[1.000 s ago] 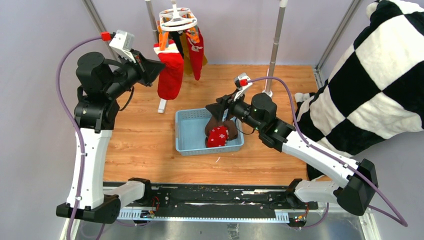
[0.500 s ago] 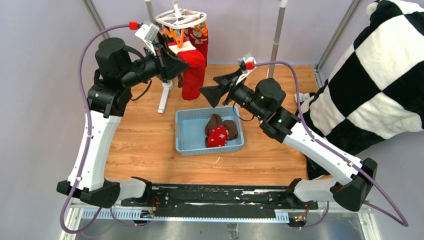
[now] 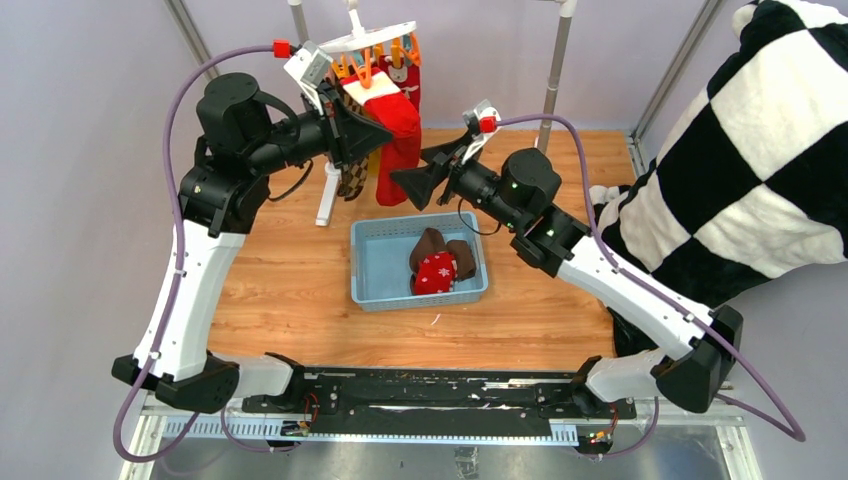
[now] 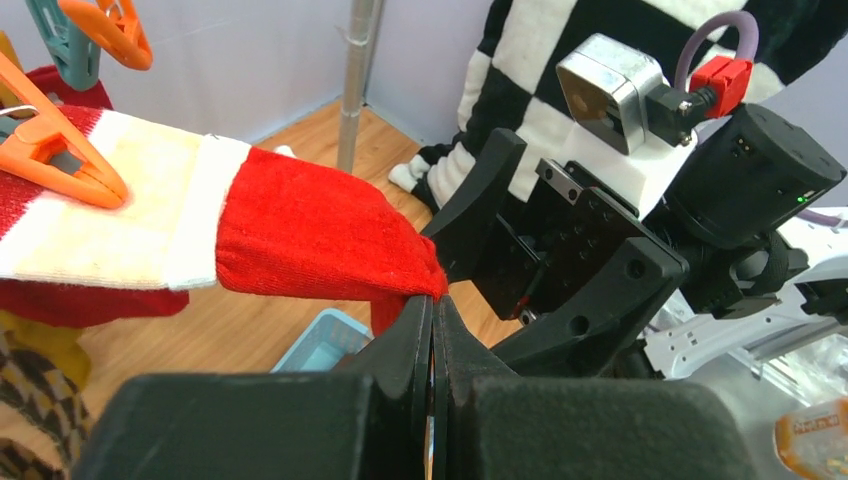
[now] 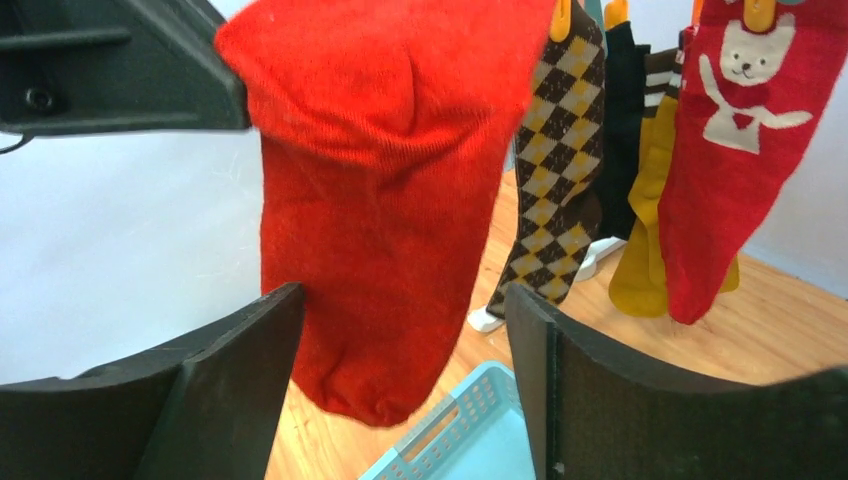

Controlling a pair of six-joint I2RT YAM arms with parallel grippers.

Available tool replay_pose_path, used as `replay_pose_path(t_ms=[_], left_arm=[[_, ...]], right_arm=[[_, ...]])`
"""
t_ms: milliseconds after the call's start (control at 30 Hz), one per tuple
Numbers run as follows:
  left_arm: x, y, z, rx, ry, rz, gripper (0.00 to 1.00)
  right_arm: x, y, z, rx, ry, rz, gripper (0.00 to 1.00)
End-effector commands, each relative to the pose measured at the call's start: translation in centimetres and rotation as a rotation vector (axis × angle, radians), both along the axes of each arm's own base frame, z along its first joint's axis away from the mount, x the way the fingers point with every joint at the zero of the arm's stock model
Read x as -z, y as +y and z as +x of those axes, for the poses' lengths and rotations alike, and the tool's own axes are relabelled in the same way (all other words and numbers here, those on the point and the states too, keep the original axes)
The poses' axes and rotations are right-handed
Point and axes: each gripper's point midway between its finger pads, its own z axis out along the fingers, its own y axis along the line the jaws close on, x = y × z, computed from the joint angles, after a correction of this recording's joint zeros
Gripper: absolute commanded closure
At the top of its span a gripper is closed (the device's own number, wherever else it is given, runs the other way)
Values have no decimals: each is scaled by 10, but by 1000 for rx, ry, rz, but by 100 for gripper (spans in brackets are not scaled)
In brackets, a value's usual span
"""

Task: Remove the socks clipped to the hanger
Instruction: Remove the sock from the hanger.

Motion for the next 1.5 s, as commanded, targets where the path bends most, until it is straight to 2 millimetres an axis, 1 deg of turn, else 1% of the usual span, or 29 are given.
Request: replay_pose_path(t_ms=[0, 67, 100, 167, 200, 233, 267, 300, 333, 367, 400, 467, 533, 600, 700, 767, 833, 900, 967, 1033, 1067, 1100, 1167, 1300, 1400, 1467], left_arm=[[10, 1, -7, 7, -4, 34, 100], [15, 4, -3, -23, -3, 50, 100], [18, 6, -2, -34, -3, 59, 96], [25, 10, 1, -64, 11, 77, 93], [32, 12, 3, -78, 25, 89, 90], [36, 14, 4, -89, 28, 98, 85], [41, 16, 5, -99, 35, 109, 74], [44, 18, 5, -107, 37, 119, 60], [47, 20, 5, -117, 41, 129, 46], [49, 24, 6, -130, 46, 136, 32], [50, 28, 8, -144, 53, 140, 22], [54, 42, 17, -183, 80, 138, 11], [58, 58, 27, -214, 122, 116, 3], [68, 75, 40, -249, 167, 99, 1], [86, 94, 54, -286, 224, 65, 0], [96, 104, 64, -321, 231, 60, 0], [104, 113, 76, -362, 222, 67, 1], [111, 115, 84, -374, 213, 75, 1], [116, 109, 87, -343, 229, 42, 2], [118, 96, 85, -267, 260, -27, 2], [122, 90, 84, -230, 292, -71, 1], [116, 84, 84, -190, 281, -109, 0], [113, 79, 83, -149, 301, -147, 0], [102, 75, 79, -121, 272, -173, 0], [102, 74, 80, -109, 272, -178, 0], [105, 68, 78, -87, 290, -180, 0]], right_arm=[[-19, 10, 8, -23, -44, 30, 25], [-18, 16, 11, -37, -26, 40, 36], [-16, 19, 13, -45, -17, 45, 43], [-11, 26, 16, -67, 0, 52, 57], [-10, 29, 17, -73, 7, 57, 65], [-8, 31, 19, -79, 13, 57, 73], [-5, 34, 21, -82, 23, 54, 85], [-3, 35, 22, -85, 29, 55, 93], [-2, 35, 22, -85, 32, 56, 99], [-1, 34, 23, -82, 37, 56, 100], [1, 33, 24, -80, 41, 56, 100], [3, 28, 26, -71, 52, 59, 100], [7, 22, 29, -69, 69, 65, 100], [13, 18, 31, -70, 92, 70, 100], [20, 14, 33, -82, 119, 73, 100], [26, 11, 35, -83, 138, 69, 100], [32, 4, 38, -73, 159, 71, 100], [35, -4, 41, -64, 179, 84, 100], [38, -10, 42, -65, 198, 96, 100], [40, -10, 40, -83, 205, 96, 100], [41, -7, 39, -103, 210, 91, 100], [43, -4, 39, -121, 218, 86, 100], [48, 4, 38, -161, 240, 81, 100], [59, 18, 34, -205, 263, 70, 100], [59, 30, 25, -259, 261, 80, 100], [58, 39, 17, -294, 256, 78, 100]])
